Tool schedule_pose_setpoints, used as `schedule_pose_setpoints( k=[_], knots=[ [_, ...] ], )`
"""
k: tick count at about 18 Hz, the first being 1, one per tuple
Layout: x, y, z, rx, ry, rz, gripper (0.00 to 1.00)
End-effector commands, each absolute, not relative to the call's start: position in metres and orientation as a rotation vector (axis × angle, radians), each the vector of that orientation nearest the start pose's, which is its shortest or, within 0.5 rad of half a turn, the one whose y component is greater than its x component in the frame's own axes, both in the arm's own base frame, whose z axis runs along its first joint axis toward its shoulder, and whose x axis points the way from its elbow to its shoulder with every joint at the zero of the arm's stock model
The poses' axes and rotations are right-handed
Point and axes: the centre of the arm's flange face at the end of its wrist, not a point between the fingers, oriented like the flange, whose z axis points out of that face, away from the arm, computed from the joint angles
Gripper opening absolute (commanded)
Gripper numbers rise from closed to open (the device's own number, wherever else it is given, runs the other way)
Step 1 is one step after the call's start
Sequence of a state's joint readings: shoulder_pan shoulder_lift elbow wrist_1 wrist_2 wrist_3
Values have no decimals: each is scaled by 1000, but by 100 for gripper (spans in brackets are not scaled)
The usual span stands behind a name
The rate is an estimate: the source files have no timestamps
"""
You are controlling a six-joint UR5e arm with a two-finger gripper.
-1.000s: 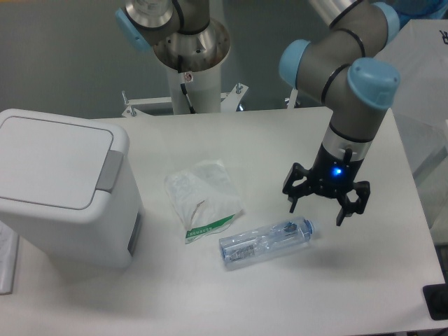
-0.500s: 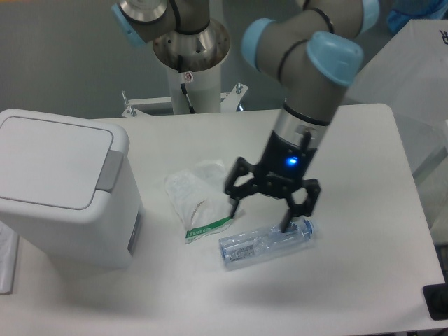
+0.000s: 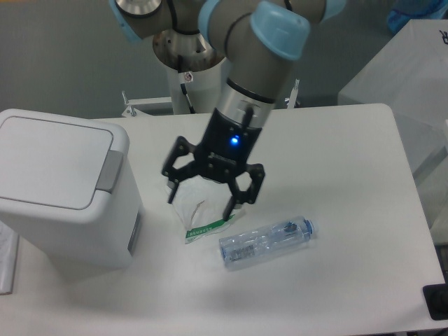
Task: Open the trash can
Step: 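Move the gripper over the tissue to the white trash bin's lid edge, then press the gripper finger against the lid's side button to release it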
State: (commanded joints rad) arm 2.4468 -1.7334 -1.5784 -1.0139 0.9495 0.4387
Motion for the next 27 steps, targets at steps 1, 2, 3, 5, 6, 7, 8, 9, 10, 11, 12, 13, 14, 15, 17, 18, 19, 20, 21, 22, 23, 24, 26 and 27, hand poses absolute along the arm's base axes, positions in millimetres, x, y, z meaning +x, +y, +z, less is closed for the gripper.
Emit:
schedule_pose_setpoints(
  k=[1, 2, 3, 5, 6, 7, 8, 9, 10, 11, 12, 13, 14, 15, 17, 18, 19, 20, 21, 22, 23, 24, 26, 27],
  knots=[
    [-319, 519, 478, -2422, -374, -331, 100],
    [-316, 520, 478, -2423, -372, -333, 100],
    [-315, 520, 479, -2422, -370, -335, 100],
    [-313, 520, 480, -2420, -369, -340, 100],
    [-308, 520, 481, -2421, -361, -341, 100],
    [-304, 519, 478, -2427, -359, -344, 100],
    [-301, 516, 478, -2428, -360, -345, 100],
    [-299, 514, 477, -2429, -361, -347, 100],
    [-296, 512, 476, -2431, -361, -350, 100],
    [-293, 510, 476, -2432, -361, -351, 100],
    [-291, 508, 473, -2436, -362, -353, 100],
    [-290, 507, 474, -2436, -364, -354, 100],
    [-289, 507, 474, -2435, -363, -354, 100],
    [-286, 508, 472, -2439, -358, -359, 100],
    [-285, 509, 470, -2443, -357, -361, 100],
    [-284, 510, 470, -2444, -357, -364, 100],
    [-284, 509, 468, -2446, -359, -367, 100],
    [-280, 511, 467, -2449, -351, -371, 100],
    [-272, 516, 466, -2456, -332, -377, 100],
    [-266, 518, 462, -2463, -324, -387, 100],
    [-264, 518, 459, -2467, -324, -394, 100],
    [-258, 521, 459, -2468, -311, -402, 100],
    [-251, 523, 461, -2468, -329, -412, 100],
    [-251, 523, 462, -2468, -337, -414, 100]
  ],
)
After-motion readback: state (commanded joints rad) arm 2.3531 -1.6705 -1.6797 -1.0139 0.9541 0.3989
